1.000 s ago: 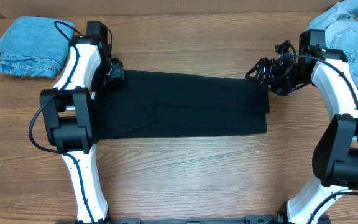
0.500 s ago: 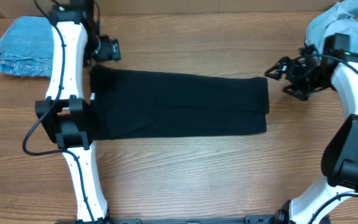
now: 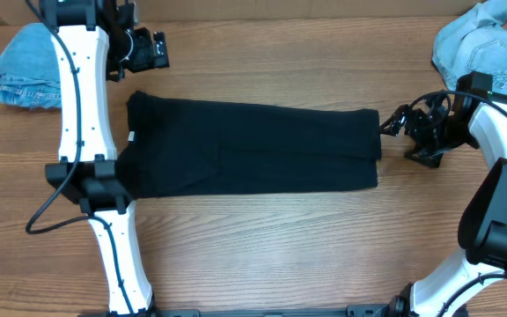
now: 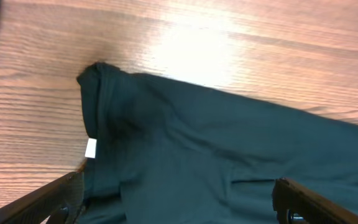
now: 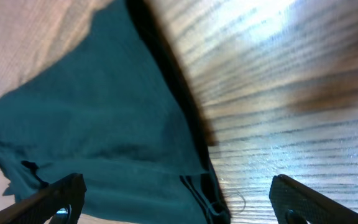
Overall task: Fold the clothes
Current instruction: 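Move the left arm to rest and lower the right gripper to the strip's right end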
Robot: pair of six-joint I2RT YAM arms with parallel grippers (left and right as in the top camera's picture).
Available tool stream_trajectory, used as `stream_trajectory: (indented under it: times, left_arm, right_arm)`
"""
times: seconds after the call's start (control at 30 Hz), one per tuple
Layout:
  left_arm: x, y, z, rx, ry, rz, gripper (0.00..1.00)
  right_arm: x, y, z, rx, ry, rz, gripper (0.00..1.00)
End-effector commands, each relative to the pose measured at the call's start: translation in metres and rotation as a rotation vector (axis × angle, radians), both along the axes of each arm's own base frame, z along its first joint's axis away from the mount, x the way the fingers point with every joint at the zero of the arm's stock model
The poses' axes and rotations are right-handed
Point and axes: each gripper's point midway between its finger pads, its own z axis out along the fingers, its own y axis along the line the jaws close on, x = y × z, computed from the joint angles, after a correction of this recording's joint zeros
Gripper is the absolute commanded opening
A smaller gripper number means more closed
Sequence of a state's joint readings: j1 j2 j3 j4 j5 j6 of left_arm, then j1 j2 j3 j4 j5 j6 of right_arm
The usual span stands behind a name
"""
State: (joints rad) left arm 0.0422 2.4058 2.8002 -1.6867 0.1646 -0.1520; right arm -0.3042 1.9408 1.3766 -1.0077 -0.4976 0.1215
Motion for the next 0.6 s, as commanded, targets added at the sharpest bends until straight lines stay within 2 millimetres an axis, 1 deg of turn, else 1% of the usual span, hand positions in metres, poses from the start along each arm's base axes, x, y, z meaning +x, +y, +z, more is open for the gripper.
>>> stream_trajectory:
  times: [0.0, 0.17, 0.3, 0.37, 0.47, 0.57]
  left_arm:
    - [-0.02, 0.0, 0.084, -0.02, -0.19, 0.029, 1.0]
    - [-0.049, -0.002, 0.143, -0.008, -0.328, 0.028, 1.0]
    - [-0.071, -0.005, 0.18, -0.021, -0.415, 0.034, 1.0]
    - [-0.08, -0.006, 0.192, -0.021, -0.447, 0.033, 1.0]
    - [-0.091, -0.006, 0.206, -0.02, -0.484, 0.032, 1.0]
    - [-0.098, -0.007, 0.214, -0.02, -0.506, 0.031, 1.0]
  right_arm:
    - [-0.003, 0.001, -0.004, -0.002, -0.005, 0.023, 0.99]
    - [-0.012, 0.004, -0.014, -0.001, 0.014, 0.039, 0.99]
    - [-0.02, 0.008, -0.03, 0.01, 0.021, 0.04, 0.97]
    - [-0.026, 0.011, -0.039, 0.021, 0.019, 0.044, 0.96]
    - [-0.027, 0.026, -0.043, 0.1, -0.042, 0.084, 0.95]
    - [-0.029, 0.032, -0.047, 0.13, -0.068, 0.093, 0.94]
